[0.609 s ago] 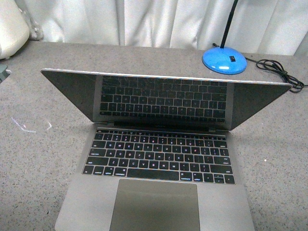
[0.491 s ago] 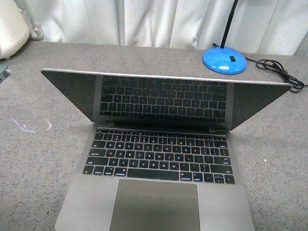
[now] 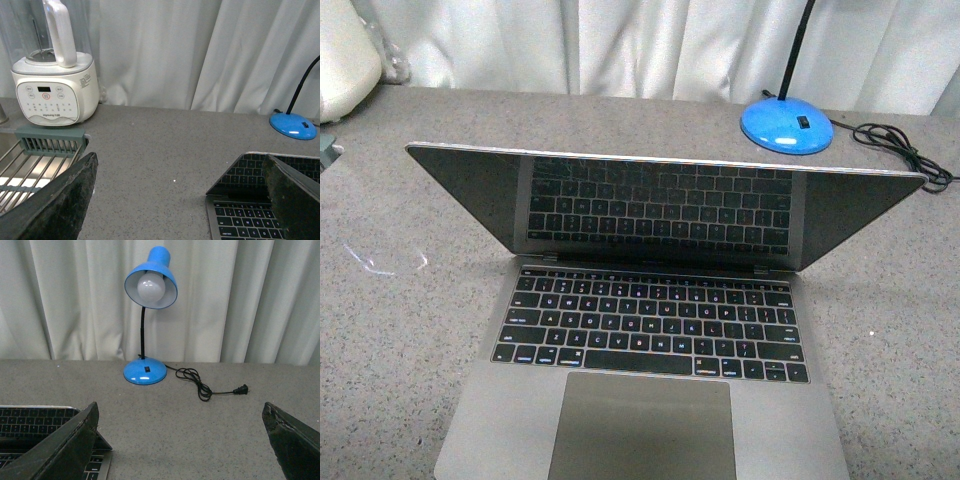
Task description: Close laptop
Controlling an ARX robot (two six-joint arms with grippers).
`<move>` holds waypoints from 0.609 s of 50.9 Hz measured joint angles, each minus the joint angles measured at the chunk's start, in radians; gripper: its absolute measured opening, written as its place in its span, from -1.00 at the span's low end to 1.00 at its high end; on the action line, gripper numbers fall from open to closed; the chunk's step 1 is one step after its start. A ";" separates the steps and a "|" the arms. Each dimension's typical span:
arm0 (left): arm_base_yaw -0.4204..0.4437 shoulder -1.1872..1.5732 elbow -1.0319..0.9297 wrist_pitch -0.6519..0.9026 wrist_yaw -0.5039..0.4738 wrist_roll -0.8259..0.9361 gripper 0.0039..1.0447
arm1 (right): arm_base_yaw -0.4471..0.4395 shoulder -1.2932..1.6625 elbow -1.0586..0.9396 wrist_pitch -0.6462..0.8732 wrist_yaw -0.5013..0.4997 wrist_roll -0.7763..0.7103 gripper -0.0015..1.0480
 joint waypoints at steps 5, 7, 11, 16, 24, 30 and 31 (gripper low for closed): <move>0.000 0.000 0.000 0.000 0.000 0.000 0.88 | 0.000 0.000 0.000 0.000 0.000 0.000 0.83; 0.000 0.000 0.000 0.000 0.000 0.000 0.88 | 0.000 0.000 0.000 0.000 0.000 0.000 0.83; 0.000 0.000 0.000 0.000 0.000 0.000 0.88 | 0.000 0.000 0.000 0.000 0.000 0.000 0.83; 0.000 0.000 0.000 0.000 0.000 0.000 0.88 | 0.000 0.000 0.000 0.000 0.000 0.000 0.83; 0.000 0.000 0.000 0.000 0.000 0.000 0.88 | 0.000 0.000 0.000 0.000 0.000 0.000 0.83; 0.000 0.000 0.000 0.000 0.000 0.000 0.88 | 0.000 0.000 0.000 0.000 0.000 0.000 0.83; 0.000 0.000 0.000 0.000 0.000 0.000 0.88 | 0.000 0.000 0.000 0.000 0.000 0.000 0.83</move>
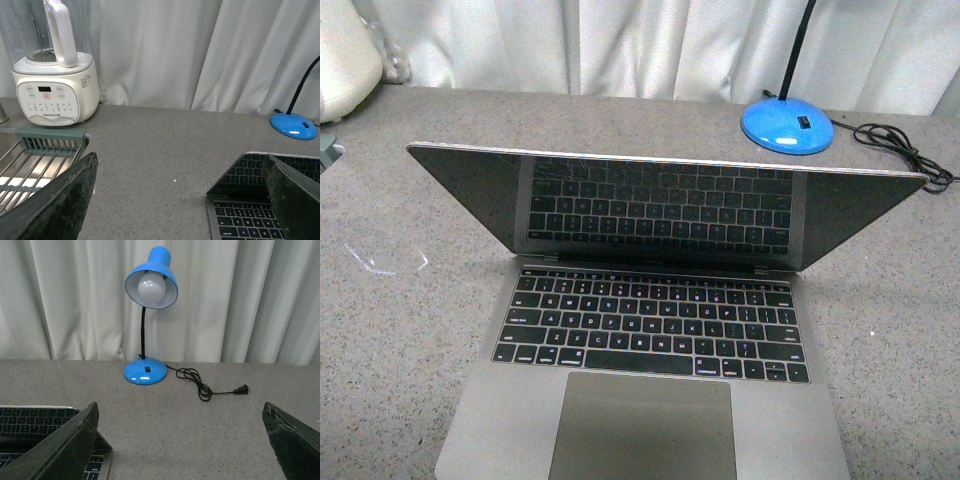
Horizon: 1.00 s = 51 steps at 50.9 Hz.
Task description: Close laptop
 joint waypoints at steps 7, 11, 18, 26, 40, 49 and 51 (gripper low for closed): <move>0.000 0.000 0.000 0.000 0.000 0.000 0.88 | 0.000 0.000 0.000 0.000 0.000 0.000 0.83; 0.000 0.000 0.000 0.000 0.000 0.000 0.88 | 0.000 0.000 0.000 0.000 0.000 0.000 0.83; 0.000 0.000 0.000 0.000 0.000 0.000 0.88 | 0.000 0.000 0.000 0.000 0.000 0.000 0.83; 0.000 0.000 0.000 0.000 0.000 0.000 0.88 | 0.000 0.000 0.000 0.000 0.000 0.000 0.83; 0.000 0.000 0.000 0.000 0.000 0.000 0.88 | 0.000 0.000 0.000 0.000 0.000 0.000 0.83; 0.000 0.000 0.000 0.000 0.000 0.000 0.88 | 0.000 0.000 0.000 0.000 0.000 0.000 0.83; 0.000 0.000 0.000 0.000 0.000 0.000 0.88 | 0.000 0.000 0.000 0.000 0.000 0.000 0.83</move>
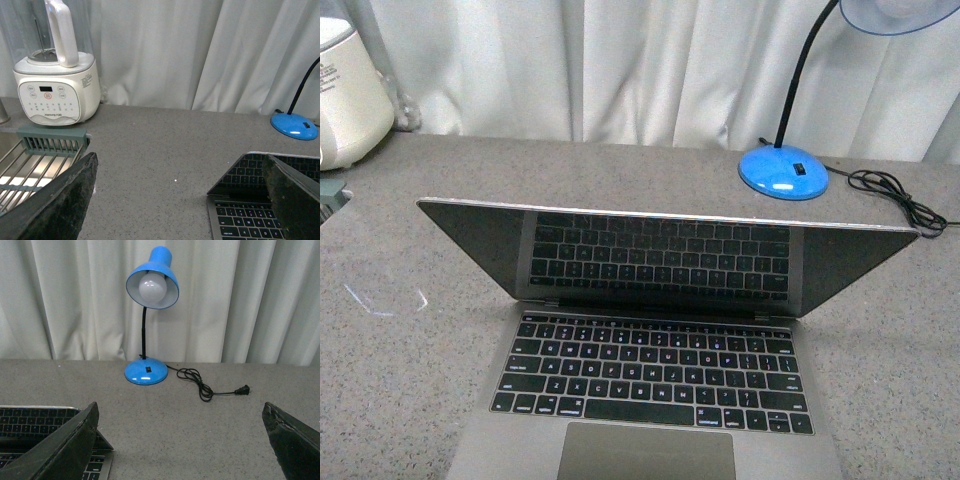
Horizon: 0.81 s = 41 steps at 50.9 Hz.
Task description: Close laptop
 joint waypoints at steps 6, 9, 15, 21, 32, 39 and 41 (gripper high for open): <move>0.000 0.000 0.000 0.000 0.000 0.000 0.88 | 0.000 0.000 0.000 0.000 0.000 0.000 0.83; 0.000 0.000 0.000 0.000 0.000 0.000 0.88 | 0.000 0.000 0.000 0.000 0.000 0.000 0.83; 0.000 0.000 0.000 0.000 0.000 0.000 0.53 | 0.000 0.000 0.000 0.000 0.000 0.001 0.47; 0.000 0.000 0.000 0.000 0.000 0.000 0.15 | 0.000 0.000 0.000 0.000 0.000 0.001 0.10; 0.000 0.000 0.000 0.000 0.000 0.000 -0.63 | 0.000 0.000 0.000 0.000 0.000 0.001 -0.68; -0.036 0.006 -0.011 0.080 -0.100 0.000 -0.93 | -0.010 -0.008 -0.012 0.185 -0.043 -0.042 -0.97; -0.056 0.007 -0.016 0.106 -0.121 0.001 -0.93 | -0.010 -0.008 -0.012 0.234 -0.045 -0.053 -0.98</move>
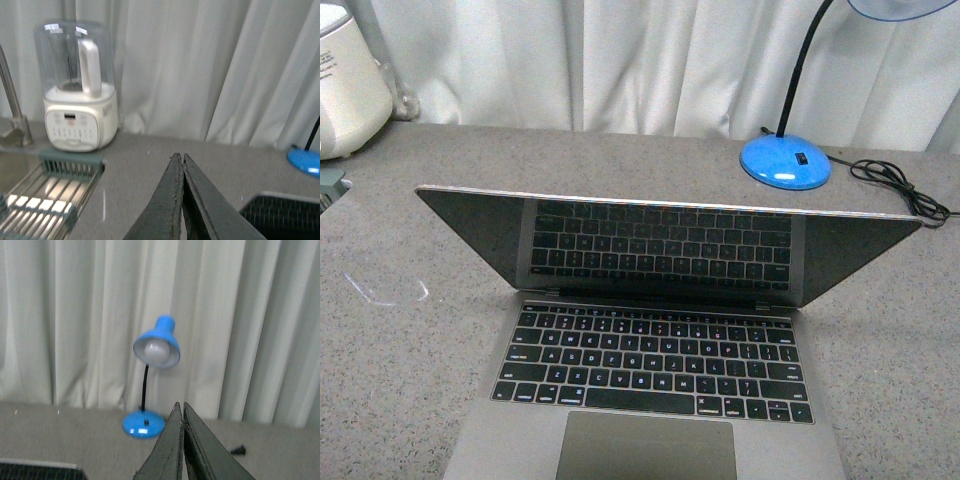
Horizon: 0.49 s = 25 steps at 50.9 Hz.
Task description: Close laptop
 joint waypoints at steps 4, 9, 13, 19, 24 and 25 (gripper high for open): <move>-0.053 0.010 -0.014 0.134 -0.107 0.014 -0.93 | -0.004 0.000 0.000 0.017 -0.005 -0.009 -0.98; -0.090 0.036 -0.014 0.249 -0.190 0.027 -0.93 | -0.005 0.000 0.000 0.013 -0.005 -0.013 -0.98; -0.102 0.066 -0.014 0.328 -0.243 0.032 -0.93 | -0.014 0.001 0.000 0.002 -0.013 -0.011 -0.98; -0.105 0.123 -0.015 0.451 -0.303 0.042 -0.93 | -0.039 0.091 0.008 0.106 -0.041 -0.017 -0.98; -0.108 0.399 -0.006 0.745 -0.344 0.032 -0.93 | -0.047 0.364 0.012 0.298 -0.090 -0.065 -0.98; -0.111 0.447 0.000 0.770 -0.346 0.031 -0.93 | -0.045 0.428 0.015 0.331 -0.096 -0.077 -0.98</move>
